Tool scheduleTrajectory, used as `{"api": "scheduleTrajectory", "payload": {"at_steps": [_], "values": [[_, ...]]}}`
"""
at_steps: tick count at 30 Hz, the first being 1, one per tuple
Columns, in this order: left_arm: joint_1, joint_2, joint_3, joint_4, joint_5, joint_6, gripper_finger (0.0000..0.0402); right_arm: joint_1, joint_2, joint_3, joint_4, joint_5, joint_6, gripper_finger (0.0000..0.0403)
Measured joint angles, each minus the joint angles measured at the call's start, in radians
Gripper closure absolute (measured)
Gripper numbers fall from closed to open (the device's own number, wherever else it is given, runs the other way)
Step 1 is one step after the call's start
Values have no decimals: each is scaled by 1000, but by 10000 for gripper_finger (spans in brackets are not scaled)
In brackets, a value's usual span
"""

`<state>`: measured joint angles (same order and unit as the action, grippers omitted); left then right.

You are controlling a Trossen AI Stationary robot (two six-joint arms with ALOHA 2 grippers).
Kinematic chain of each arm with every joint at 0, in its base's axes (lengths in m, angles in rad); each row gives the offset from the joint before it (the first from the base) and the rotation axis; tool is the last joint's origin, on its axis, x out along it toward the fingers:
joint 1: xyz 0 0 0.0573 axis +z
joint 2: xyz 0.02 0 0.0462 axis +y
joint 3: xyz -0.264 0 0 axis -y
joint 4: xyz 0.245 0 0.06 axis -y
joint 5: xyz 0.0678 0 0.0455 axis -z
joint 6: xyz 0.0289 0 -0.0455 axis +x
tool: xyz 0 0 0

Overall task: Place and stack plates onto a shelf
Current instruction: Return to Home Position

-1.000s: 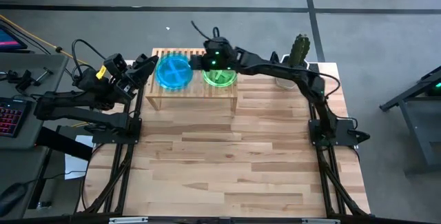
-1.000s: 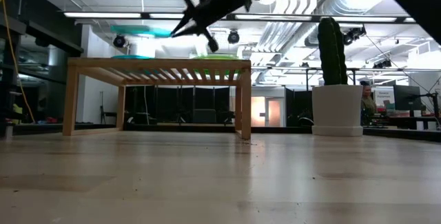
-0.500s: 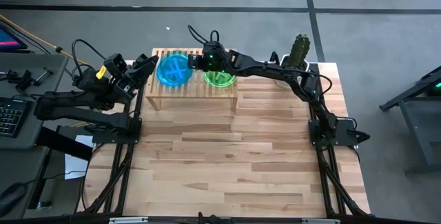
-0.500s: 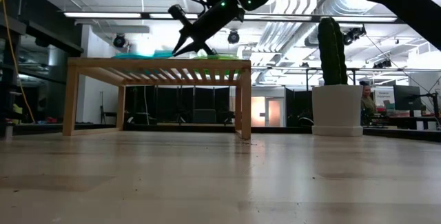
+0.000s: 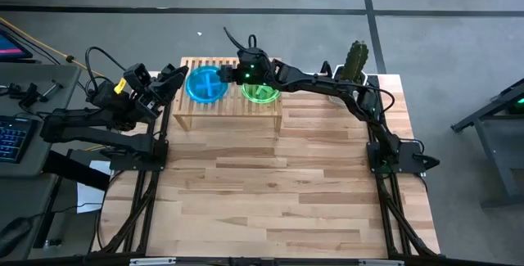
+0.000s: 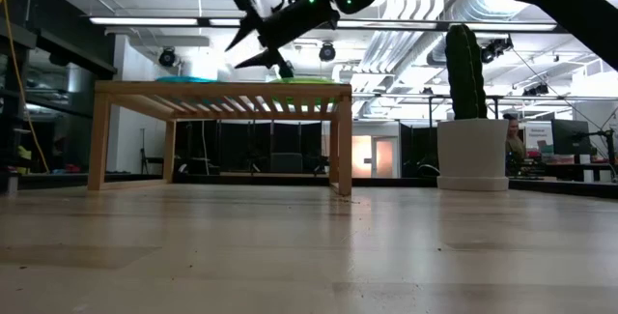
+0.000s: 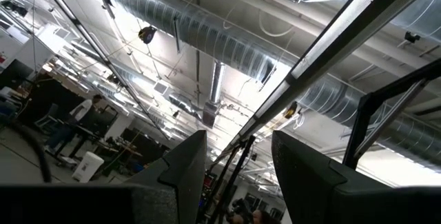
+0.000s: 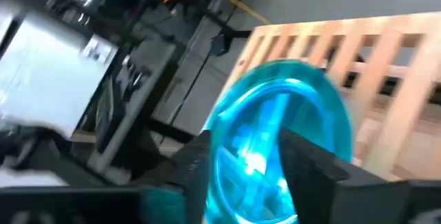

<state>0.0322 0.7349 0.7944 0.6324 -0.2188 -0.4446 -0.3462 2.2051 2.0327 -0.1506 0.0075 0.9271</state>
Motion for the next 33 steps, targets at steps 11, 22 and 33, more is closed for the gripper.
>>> {"api": "scheduleTrajectory", "payload": {"at_steps": [11, 22, 33], "values": [[0, 0, 0, -16, 21, 1, 245, -38, -94, 0, -307, -247, -418, 179], [0, 2, 0, -210, 32, 2, 245, 34, -482, -288, -645, -180, -769, 179], [-14, 76, -60, -288, 48, 137, 245, 246, -1124, -1140, 126, -90, -389, 179]]}}
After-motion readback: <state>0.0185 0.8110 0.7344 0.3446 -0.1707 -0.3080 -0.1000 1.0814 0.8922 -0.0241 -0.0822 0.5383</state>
